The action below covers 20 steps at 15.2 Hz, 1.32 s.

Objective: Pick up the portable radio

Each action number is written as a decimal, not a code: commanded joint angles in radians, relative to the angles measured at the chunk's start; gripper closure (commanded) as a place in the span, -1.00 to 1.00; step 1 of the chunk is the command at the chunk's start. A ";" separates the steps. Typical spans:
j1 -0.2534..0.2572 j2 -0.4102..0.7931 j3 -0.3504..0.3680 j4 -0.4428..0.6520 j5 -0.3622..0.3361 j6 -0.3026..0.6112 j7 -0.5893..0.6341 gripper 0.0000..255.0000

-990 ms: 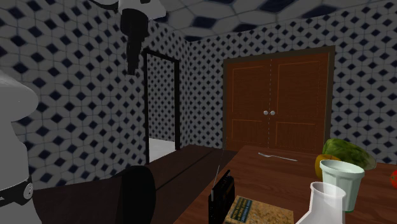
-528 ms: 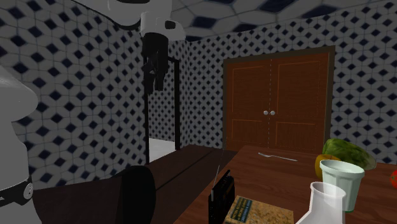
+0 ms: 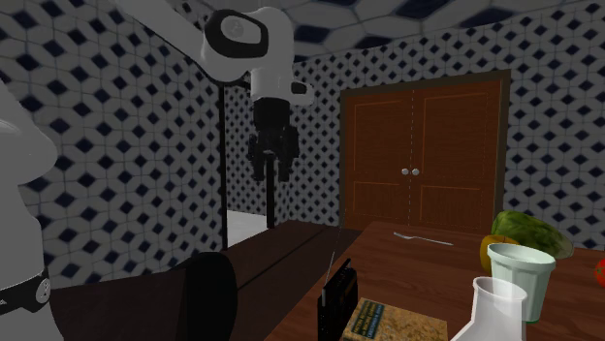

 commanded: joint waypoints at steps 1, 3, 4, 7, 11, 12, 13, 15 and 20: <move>0.002 0.077 -0.007 0.021 -0.008 0.060 -0.030 -1.00; 0.004 0.151 -0.011 0.046 -0.014 0.112 -0.056 -1.00; 0.004 0.189 -0.012 0.060 -0.017 0.137 -0.069 -1.00; 0.006 0.303 -0.013 0.110 -0.024 0.204 -0.106 -1.00; 0.006 0.456 -0.010 0.193 -0.034 0.278 -0.153 -1.00; 0.006 0.494 -0.009 0.217 -0.036 0.294 -0.164 -1.00; 0.006 0.533 -0.007 0.242 -0.039 0.308 -0.175 -1.00; 0.005 0.610 -0.003 0.296 -0.045 0.334 -0.196 -1.00; 0.005 0.657 -0.004 0.297 -0.050 0.381 -0.191 -1.00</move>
